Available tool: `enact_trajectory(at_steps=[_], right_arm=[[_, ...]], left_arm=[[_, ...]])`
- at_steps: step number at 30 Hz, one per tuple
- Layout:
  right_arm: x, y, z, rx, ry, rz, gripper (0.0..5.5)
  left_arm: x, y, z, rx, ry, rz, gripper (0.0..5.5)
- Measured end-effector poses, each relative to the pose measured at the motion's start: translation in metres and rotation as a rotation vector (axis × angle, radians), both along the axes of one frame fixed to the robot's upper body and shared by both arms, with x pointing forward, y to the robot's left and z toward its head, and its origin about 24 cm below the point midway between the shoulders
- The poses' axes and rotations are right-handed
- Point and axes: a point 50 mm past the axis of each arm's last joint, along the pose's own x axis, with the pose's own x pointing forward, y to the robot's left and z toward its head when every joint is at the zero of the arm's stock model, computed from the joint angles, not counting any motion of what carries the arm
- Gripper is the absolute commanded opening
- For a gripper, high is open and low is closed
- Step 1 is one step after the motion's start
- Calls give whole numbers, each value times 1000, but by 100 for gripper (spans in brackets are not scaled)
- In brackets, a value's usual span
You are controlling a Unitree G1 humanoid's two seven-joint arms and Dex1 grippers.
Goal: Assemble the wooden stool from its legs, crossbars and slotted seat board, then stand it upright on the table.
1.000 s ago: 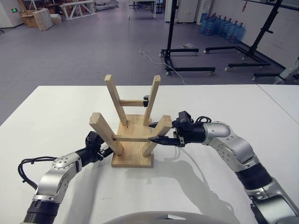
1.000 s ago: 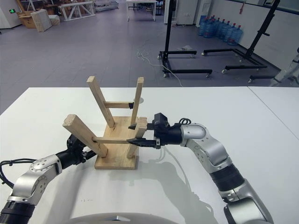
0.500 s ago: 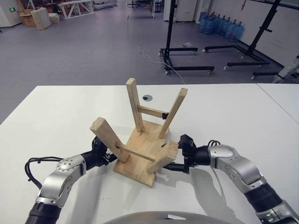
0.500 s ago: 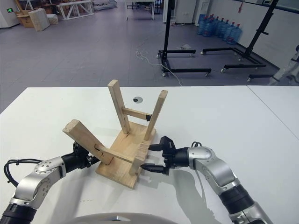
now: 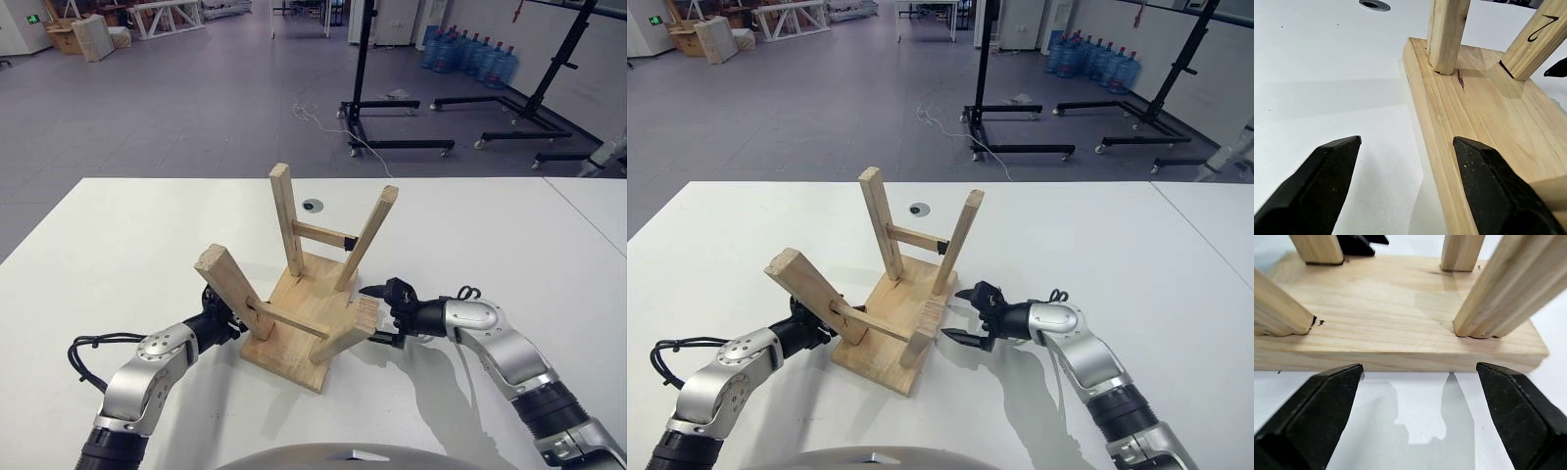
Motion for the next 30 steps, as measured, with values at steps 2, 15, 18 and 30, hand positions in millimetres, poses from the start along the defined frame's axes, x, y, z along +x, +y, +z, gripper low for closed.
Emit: enact_trajectory(at_steps=[2,15,18,30], right_arm=[[8,8,-7,-23,-10,-4,429],[44,20,-9,30,-116,-136,429],[34,-2,-2,61,-107,-171,429],[30,-90,87,436,35,-143,429]], left_arm=[[0,0,0,2,-2,14,345],[7,5,3,7,-21,34,345],[5,22,11,34,-59,119,345],[-72,71,110,-35,-418,87,345]])
